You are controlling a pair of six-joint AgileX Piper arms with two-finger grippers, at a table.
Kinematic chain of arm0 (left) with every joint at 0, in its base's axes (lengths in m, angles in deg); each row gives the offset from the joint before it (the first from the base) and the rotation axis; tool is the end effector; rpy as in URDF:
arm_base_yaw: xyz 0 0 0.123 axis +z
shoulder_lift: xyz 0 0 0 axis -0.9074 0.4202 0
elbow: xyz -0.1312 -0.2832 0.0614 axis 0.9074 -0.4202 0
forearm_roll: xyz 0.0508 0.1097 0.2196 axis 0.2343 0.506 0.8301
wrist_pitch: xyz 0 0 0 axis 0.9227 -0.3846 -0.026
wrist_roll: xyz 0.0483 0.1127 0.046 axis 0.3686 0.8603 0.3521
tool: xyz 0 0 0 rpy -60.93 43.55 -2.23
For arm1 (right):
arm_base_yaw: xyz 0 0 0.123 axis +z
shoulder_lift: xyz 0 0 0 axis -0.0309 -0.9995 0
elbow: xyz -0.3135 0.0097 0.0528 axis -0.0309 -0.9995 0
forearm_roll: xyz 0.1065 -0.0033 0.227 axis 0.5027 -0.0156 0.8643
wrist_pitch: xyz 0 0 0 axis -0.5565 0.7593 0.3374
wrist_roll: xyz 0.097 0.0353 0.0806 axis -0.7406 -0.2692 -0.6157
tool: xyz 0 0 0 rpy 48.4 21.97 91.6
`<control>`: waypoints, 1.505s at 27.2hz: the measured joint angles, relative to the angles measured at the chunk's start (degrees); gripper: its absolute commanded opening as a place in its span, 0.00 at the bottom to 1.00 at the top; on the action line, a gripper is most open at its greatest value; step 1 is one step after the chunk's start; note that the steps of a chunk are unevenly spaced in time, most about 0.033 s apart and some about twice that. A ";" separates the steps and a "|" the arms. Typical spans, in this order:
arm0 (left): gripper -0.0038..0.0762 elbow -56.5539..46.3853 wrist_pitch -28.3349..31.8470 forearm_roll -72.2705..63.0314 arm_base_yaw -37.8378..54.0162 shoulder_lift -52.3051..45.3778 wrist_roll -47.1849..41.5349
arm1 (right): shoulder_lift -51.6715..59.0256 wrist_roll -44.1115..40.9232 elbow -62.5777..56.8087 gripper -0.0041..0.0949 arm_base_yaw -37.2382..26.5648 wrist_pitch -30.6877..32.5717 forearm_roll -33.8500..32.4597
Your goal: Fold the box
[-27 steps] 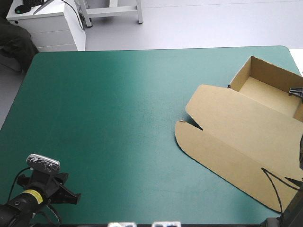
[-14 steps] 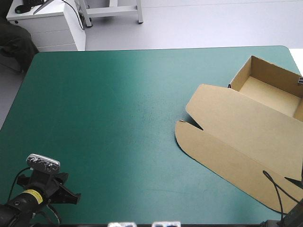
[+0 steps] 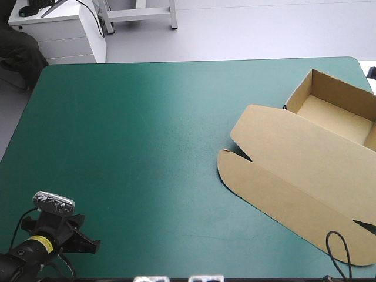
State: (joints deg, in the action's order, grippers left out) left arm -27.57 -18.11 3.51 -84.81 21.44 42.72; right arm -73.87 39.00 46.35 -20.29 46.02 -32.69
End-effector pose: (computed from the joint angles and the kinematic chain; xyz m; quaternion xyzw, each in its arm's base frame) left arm 0.0669 -0.0118 0.2525 0.1601 0.9137 -0.0165 0.3732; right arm 0.2514 -0.0799 0.5091 0.1417 0.8904 -0.0114 0.4324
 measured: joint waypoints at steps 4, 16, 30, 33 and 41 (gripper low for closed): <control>0.04 0.00 0.00 0.00 0.00 0.00 0.00 | 7.53 3.25 -1.15 0.05 3.85 0.00 4.43; 0.04 0.00 0.00 0.00 0.00 0.00 0.00 | 29.49 4.78 -27.22 0.04 16.06 0.00 2.16; 0.04 0.00 0.00 0.00 0.00 0.00 0.00 | 49.92 8.21 -58.79 0.04 16.06 -3.67 2.09; 0.04 0.00 0.00 0.00 0.00 0.00 0.00 | 54.06 9.55 -63.43 0.04 16.06 -4.56 3.53; 0.04 0.00 0.00 0.00 0.00 0.00 0.00 | 62.44 10.17 -71.32 0.04 16.06 -5.59 3.49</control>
State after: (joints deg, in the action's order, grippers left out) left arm -27.57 -18.11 3.51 -84.81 21.44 42.72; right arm -11.43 49.17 -24.97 -4.23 40.42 -29.20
